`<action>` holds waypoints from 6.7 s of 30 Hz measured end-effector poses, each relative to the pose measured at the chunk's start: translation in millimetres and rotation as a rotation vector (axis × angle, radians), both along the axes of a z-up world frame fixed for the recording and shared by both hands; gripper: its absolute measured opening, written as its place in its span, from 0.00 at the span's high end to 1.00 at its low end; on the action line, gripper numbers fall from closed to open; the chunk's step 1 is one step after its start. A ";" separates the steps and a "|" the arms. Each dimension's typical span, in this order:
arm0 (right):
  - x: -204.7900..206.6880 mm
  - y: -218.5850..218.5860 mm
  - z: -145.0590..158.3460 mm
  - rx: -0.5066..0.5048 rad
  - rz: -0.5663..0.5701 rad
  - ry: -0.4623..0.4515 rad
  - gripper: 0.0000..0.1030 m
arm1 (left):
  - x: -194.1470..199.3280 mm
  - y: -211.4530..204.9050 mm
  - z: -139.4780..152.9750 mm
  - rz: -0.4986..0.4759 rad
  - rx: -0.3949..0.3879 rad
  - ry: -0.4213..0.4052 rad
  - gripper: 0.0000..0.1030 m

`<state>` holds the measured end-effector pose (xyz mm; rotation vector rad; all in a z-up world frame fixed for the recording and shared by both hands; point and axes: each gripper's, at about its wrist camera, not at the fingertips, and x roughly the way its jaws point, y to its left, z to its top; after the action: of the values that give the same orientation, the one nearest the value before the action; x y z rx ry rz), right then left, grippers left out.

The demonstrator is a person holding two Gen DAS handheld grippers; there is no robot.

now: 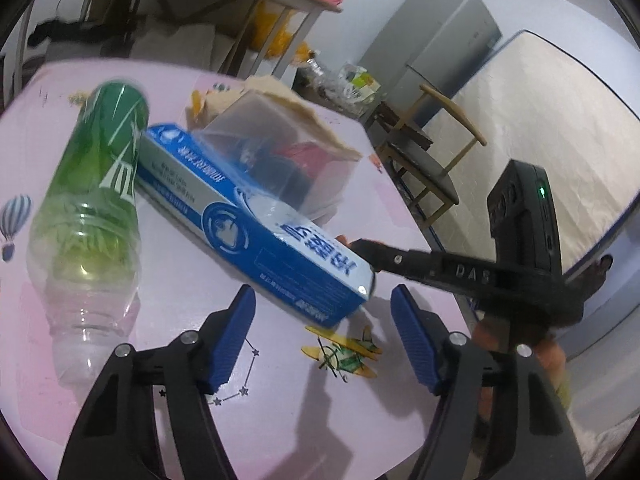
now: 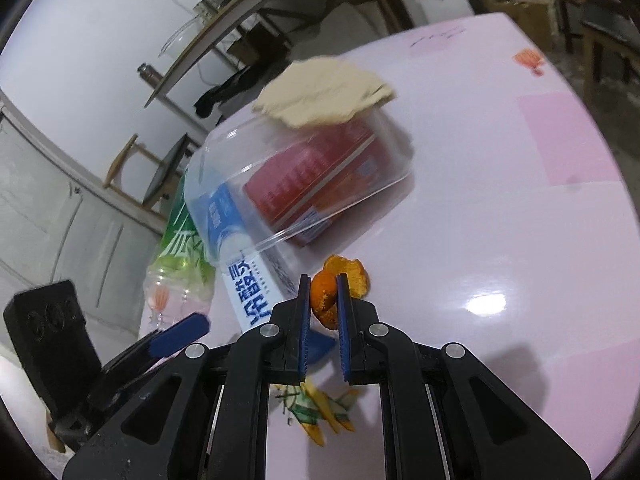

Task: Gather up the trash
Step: 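Grasp the orange peel with the right tool, then grasp the blue toothpaste box with the left tool while the right tool holds the orange peel, then carry both items over the blue wastebasket and open both tools, then move both tools back over the table toward the tan paper towel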

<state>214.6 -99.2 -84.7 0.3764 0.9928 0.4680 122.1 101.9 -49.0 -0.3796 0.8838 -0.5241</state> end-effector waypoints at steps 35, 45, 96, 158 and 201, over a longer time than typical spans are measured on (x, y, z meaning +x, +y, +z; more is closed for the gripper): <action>-26.9 4.6 -25.7 0.156 0.149 0.114 0.90 | -17.3 -15.8 3.2 -0.023 0.009 0.069 0.37; -44.0 2.9 -29.7 0.214 0.236 0.151 0.90 | -35.9 -7.2 4.7 -0.073 -0.033 0.095 0.39; -80.0 -30.8 -8.4 -0.145 -0.015 -0.089 0.90 | -16.4 -22.0 -7.8 0.132 0.214 0.212 0.43; -147.7 -257.1 28.5 0.255 -0.530 -0.193 0.91 | -33.4 -149.0 83.6 -0.351 -0.058 0.005 0.67; -182.1 -371.0 -88.8 0.241 -0.878 0.050 0.36 | -21.4 -216.4 71.3 -0.384 0.110 -0.089 0.18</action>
<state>32.6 -470.2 -173.5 0.9849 0.7262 -0.2252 100.7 -114.5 22.4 -0.0833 0.8990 -0.8356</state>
